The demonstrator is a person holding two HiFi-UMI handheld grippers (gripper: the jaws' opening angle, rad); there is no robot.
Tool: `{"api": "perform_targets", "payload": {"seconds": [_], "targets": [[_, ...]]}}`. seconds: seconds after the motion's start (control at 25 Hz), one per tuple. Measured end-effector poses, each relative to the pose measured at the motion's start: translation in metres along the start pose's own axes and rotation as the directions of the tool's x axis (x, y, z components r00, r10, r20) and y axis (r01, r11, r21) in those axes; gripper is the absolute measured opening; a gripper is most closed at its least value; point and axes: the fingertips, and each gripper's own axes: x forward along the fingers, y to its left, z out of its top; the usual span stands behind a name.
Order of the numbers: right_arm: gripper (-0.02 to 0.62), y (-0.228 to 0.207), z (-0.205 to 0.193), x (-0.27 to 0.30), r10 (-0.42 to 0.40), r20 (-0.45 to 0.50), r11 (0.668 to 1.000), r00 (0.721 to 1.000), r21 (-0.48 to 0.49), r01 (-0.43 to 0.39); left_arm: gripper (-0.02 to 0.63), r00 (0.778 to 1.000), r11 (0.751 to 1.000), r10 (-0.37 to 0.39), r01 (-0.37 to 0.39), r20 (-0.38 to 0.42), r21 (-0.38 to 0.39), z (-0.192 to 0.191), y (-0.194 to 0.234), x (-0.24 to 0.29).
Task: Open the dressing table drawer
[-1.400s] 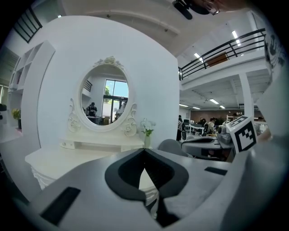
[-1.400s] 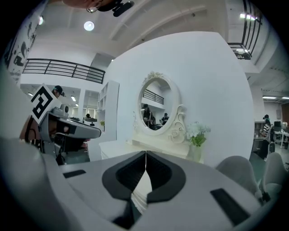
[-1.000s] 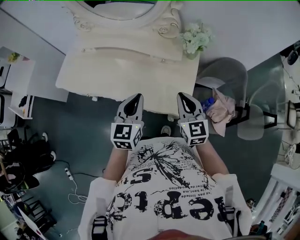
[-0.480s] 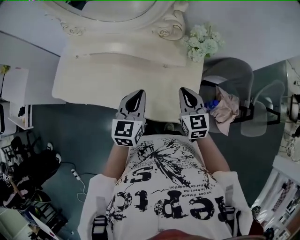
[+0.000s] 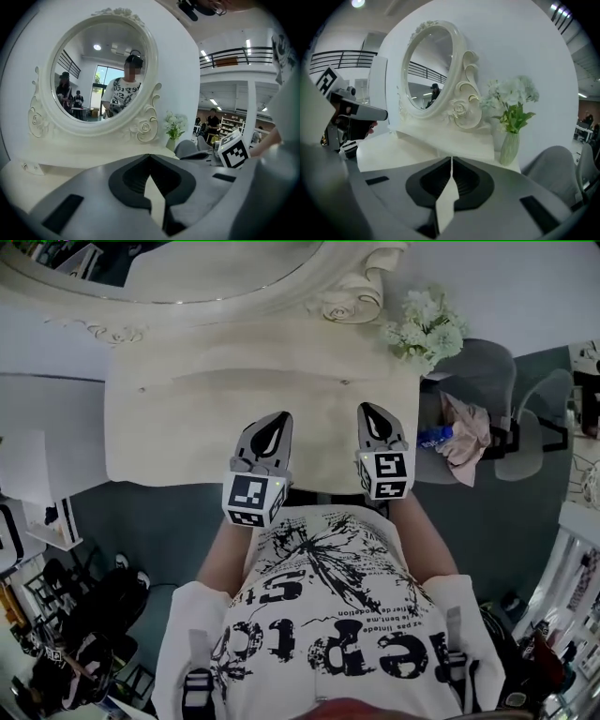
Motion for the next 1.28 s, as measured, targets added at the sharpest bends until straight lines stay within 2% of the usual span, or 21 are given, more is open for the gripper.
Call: {"api": "perform_targets", "payload": {"seconds": [0.24, 0.36, 0.44, 0.72, 0.88, 1.28], "targets": [[0.025, 0.001, -0.032, 0.045, -0.051, -0.092, 0.998, 0.994, 0.022, 0.053, 0.014, 0.999, 0.999, -0.044, 0.044, -0.027, 0.004, -0.013, 0.026, 0.014], [0.126, 0.0, -0.049, 0.063, -0.045, -0.144, 0.995, 0.989, 0.081, 0.057, 0.014, 0.997, 0.998, -0.056, 0.056, -0.044, 0.0, -0.021, 0.034, 0.018], [0.126, -0.002, -0.052, 0.072, -0.051, -0.163, 0.991, 0.985, 0.115, 0.07, 0.014, 0.997, 0.998, -0.06, 0.061, -0.057, 0.002, -0.026, 0.039, 0.019], [0.128, -0.004, -0.042, 0.097, -0.08, -0.153, 0.988, 0.985, 0.118, 0.099, 0.014, 0.995, 0.998, -0.067, 0.068, -0.078, 0.004, -0.037, 0.052, 0.021], [0.127, -0.006, -0.04, 0.102, -0.109, -0.163, 0.978, 0.981, 0.157, 0.135, 0.014, 0.994, 0.998, -0.062, 0.062, -0.087, -0.001, -0.041, 0.057, 0.018], [0.107, -0.006, -0.04, 0.101, -0.152, -0.171, 0.975, 0.973, 0.135, 0.176, 0.014, 0.994, 0.998, -0.055, 0.056, -0.096, -0.001, -0.046, 0.064, 0.009]]}}
